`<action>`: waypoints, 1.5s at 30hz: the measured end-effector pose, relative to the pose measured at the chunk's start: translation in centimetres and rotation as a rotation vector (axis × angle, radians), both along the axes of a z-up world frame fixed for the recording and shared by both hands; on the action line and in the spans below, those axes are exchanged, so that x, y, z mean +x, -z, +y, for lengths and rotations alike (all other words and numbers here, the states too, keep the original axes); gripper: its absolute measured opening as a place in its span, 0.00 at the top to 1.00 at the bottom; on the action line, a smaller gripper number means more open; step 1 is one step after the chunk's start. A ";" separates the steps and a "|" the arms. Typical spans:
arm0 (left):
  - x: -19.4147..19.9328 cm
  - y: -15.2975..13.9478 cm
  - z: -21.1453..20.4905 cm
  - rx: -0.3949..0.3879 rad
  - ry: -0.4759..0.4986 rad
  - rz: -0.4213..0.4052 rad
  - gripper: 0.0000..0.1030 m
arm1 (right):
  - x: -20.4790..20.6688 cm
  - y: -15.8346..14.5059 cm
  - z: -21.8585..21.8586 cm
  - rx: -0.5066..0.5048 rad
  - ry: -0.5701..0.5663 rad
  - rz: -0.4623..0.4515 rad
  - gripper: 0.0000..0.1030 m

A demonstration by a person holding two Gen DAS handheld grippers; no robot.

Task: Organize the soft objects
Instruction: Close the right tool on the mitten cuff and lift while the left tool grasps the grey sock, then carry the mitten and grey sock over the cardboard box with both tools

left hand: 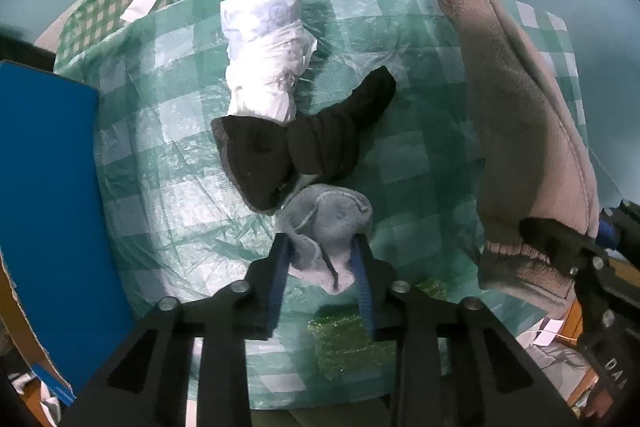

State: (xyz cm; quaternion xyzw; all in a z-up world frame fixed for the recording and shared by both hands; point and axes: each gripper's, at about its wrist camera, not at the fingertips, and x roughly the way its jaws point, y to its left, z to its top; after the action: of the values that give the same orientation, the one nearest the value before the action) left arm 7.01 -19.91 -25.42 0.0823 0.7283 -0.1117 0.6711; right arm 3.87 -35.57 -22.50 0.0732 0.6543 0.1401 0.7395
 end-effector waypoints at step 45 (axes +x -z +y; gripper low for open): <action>-5.3 -10.2 9.0 0.047 0.051 -0.218 0.78 | -1.8 -8.3 5.8 -0.075 -0.064 -0.070 0.82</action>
State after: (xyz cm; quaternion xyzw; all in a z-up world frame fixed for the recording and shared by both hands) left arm 1.73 -10.90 -15.22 0.1282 0.6511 -0.1020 0.7411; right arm 2.11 -29.77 -14.23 0.0195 0.6347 0.1414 0.7595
